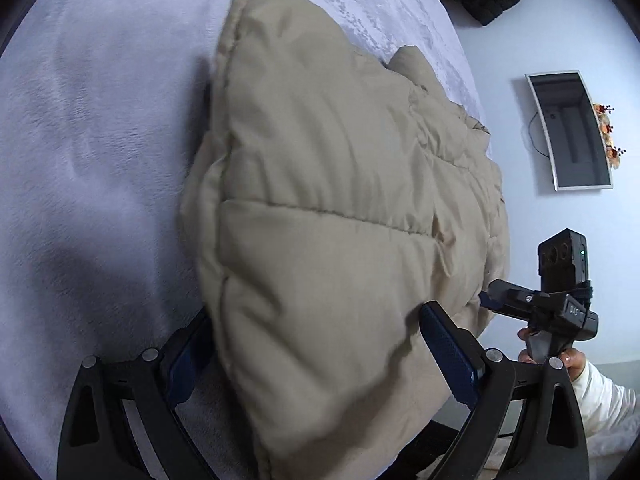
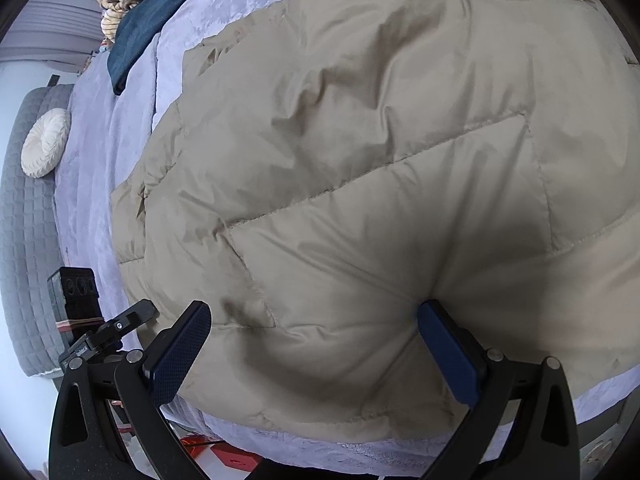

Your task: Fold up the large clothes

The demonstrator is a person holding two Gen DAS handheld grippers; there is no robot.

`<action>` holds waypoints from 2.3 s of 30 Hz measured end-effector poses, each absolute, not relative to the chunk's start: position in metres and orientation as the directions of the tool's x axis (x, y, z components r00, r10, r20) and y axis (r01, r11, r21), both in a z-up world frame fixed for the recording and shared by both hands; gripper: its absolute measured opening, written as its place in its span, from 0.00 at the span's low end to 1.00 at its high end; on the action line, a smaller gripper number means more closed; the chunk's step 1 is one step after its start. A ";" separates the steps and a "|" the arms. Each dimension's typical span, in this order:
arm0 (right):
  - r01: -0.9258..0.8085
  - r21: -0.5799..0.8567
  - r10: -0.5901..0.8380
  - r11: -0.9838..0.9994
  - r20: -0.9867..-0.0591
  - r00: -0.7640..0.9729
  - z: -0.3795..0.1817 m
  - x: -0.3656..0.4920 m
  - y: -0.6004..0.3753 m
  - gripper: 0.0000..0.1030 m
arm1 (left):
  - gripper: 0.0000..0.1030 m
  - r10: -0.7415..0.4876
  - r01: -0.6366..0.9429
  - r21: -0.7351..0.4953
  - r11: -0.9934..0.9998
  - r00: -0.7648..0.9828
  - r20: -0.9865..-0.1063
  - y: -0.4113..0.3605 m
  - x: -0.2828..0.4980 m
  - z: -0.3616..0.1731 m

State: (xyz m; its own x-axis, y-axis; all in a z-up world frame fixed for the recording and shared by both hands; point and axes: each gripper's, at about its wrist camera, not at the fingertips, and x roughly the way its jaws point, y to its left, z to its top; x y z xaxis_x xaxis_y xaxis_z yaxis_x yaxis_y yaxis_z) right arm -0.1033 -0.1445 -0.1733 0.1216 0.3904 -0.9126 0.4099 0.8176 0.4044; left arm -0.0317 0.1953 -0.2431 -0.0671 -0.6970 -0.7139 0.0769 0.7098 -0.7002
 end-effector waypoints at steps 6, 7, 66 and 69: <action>0.404 0.394 0.379 0.826 -0.918 0.120 -0.175 -0.104 -0.142 1.00 | 0.95 -0.690 0.176 -0.696 0.696 -0.106 -0.716 0.162 -0.024 -0.241; 0.403 0.394 0.379 0.826 -0.917 0.121 -0.175 -0.104 -0.142 1.00 | 0.95 -0.677 0.200 -0.685 0.701 -0.115 -0.727 0.158 -0.025 -0.243; 0.367 0.667 0.557 0.648 -0.744 0.370 -0.172 -0.112 -0.301 0.03 | 0.71 -0.565 0.370 -0.575 0.730 -0.147 -0.812 -0.105 -0.069 -0.039; 0.413 0.671 0.529 0.616 -0.740 0.415 -0.166 -0.150 -0.331 0.03 | 0.71 -0.630 0.369 -0.667 0.648 -0.233 -0.741 -0.120 -0.063 -0.052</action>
State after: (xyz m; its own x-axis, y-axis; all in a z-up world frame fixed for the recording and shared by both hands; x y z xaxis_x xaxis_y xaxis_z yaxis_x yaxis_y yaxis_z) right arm -0.1496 -0.3309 -0.1664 0.4146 0.5292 -0.7403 0.4126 0.6157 0.6713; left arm -0.0635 -0.1198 -0.0520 -0.2335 -0.6296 -0.7410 0.3689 0.6477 -0.6666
